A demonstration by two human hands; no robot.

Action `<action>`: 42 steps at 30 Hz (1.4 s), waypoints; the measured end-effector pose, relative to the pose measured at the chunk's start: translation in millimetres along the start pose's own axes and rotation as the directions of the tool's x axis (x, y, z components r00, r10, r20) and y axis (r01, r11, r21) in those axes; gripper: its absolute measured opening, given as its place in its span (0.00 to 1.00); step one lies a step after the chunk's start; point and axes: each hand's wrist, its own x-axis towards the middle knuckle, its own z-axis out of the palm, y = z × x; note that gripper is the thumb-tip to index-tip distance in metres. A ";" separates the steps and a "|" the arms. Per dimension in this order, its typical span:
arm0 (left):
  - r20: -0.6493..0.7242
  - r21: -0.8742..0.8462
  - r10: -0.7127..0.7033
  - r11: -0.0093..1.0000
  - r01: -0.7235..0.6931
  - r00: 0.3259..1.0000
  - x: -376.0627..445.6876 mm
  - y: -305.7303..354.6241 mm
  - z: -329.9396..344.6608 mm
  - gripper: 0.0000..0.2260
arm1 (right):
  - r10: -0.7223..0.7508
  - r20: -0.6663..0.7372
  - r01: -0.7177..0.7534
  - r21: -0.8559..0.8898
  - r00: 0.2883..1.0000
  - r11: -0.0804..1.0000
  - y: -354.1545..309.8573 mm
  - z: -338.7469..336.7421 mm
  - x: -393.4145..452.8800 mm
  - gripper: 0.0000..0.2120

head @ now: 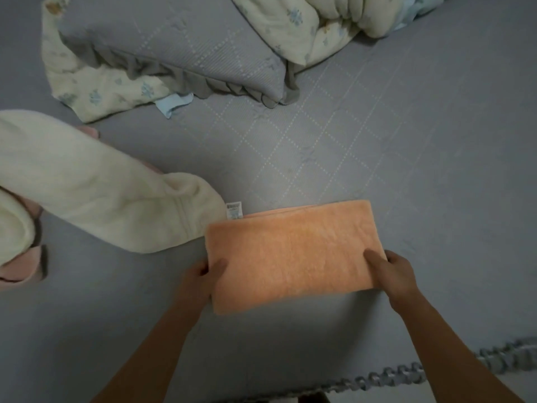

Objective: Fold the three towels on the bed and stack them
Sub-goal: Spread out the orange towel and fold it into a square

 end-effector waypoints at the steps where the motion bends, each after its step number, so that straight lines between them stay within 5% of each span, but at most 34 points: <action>1: 0.003 0.002 0.011 1.000 -0.011 1.000 -3.3 -1.7 -0.1 0.15 | -0.020 -0.002 0.020 -0.017 1.000 1.000 0.7 -5.7 1.2 0.11; 5: -0.164 0.115 0.121 0.988 -0.102 0.979 -16.1 4.2 11.4 0.18 | -0.090 0.011 0.089 -0.263 0.996 0.961 6.6 -12.9 6.5 0.16; 8: -0.342 0.041 0.177 0.984 -0.174 0.923 -14.1 28.8 18.6 0.10 | -0.273 -0.099 0.246 -0.223 0.957 0.943 -4.7 -5.5 8.1 0.17; 14: -0.419 0.170 0.363 0.932 -0.320 0.833 7.9 65.1 14.3 0.02 | -0.451 -0.101 0.432 -0.167 0.887 0.886 -56.8 2.6 27.1 0.09; 19: -0.514 0.233 0.312 0.947 -0.219 0.799 7.5 62.5 20.3 0.13 | -0.430 -0.051 0.413 -0.195 0.902 0.890 -69.3 -4.8 42.0 0.07; 21: -0.528 0.353 0.392 0.908 -0.225 0.754 1.3 60.2 29.7 0.17 | -0.450 -0.058 0.414 -0.305 0.891 0.858 -67.5 0.0 40.7 0.18; 23: -0.445 0.536 0.602 0.772 -0.341 0.663 -8.3 59.1 46.9 0.23 | -0.630 -0.077 0.532 -0.462 0.773 0.710 -63.0 13.2 28.3 0.29; 26: -0.054 0.743 0.827 0.409 -0.531 0.560 -9.9 58.6 85.3 0.23 | -0.830 0.284 0.801 -0.528 0.481 0.284 -57.2 62.2 -9.9 0.34; 29: 0.217 0.847 0.761 0.164 -0.505 0.612 8.2 39.0 105.1 0.26 | -0.769 0.577 0.881 -0.472 0.276 -0.038 -35.9 105.9 -18.3 0.32; 31: 0.178 0.896 0.724 0.161 -0.414 0.666 25.1 24.2 92.2 0.28 | -0.746 0.579 0.834 -0.548 0.329 -0.058 -25.4 103.8 5.8 0.35; 36: 0.179 0.886 0.728 0.173 -0.430 0.662 31.3 17.4 77.7 0.29 | -0.746 0.370 0.668 -0.732 0.554 0.132 -14.5 59.3 50.6 0.39; 42: 0.083 0.870 0.608 0.342 -0.354 0.789 30.1 83.0 63.7 0.26 | -0.568 0.074 0.483 -0.623 0.820 0.616 -4.7 -1.6 44.1 0.34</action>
